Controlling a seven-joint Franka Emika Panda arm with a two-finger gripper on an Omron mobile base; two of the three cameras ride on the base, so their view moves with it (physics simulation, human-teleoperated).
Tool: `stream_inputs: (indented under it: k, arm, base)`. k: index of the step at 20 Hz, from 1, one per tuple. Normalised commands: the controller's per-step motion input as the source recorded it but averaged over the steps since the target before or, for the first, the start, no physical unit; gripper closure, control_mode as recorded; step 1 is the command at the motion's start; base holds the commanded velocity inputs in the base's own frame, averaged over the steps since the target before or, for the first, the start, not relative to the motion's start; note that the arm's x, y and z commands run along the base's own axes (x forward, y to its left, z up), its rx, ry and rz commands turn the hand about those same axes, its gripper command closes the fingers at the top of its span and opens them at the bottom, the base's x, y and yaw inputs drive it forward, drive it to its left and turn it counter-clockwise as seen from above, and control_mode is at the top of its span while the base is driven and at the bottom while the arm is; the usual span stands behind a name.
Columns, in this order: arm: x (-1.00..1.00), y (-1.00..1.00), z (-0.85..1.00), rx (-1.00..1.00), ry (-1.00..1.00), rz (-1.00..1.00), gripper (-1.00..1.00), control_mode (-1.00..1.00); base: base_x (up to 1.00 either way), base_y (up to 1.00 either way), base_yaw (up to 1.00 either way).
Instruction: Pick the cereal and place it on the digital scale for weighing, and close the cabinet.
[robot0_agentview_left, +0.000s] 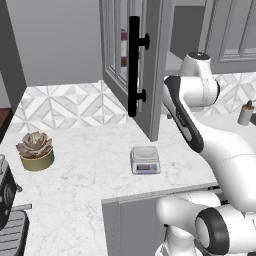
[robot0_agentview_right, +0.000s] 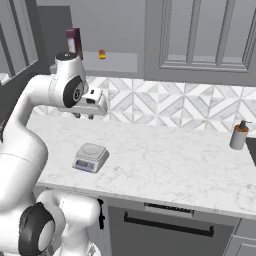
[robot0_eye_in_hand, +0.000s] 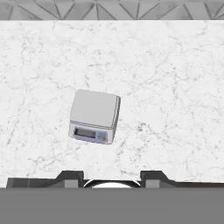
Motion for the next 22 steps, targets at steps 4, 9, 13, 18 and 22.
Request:
stream_inputs:
  k: [4, 9, 13, 18, 22]
  arm:
    - [-0.34, 0.0, 0.0, 0.0, -0.13, 0.0, -1.0, -1.0]
    - [-0.58, 0.05, 0.16, 0.0, -0.29, 0.0, -1.0, -1.0]
    - [-0.31, 0.02, 0.59, 0.0, -0.4, 0.05, -1.0, -1.0]
    - [-0.11, 0.09, 0.75, 0.01, -0.29, 0.13, -1.0, -1.0]
    - [0.0, 0.11, 0.6, 0.09, -0.23, 0.15, -1.0, -1.0]
  base:
    - [0.0, 0.0, 0.0]
    - [0.0, 0.0, 0.0]
    - [0.0, 0.0, 0.0]
    - [0.0, 0.0, 0.0]
    - [0.0, 0.0, 0.0]
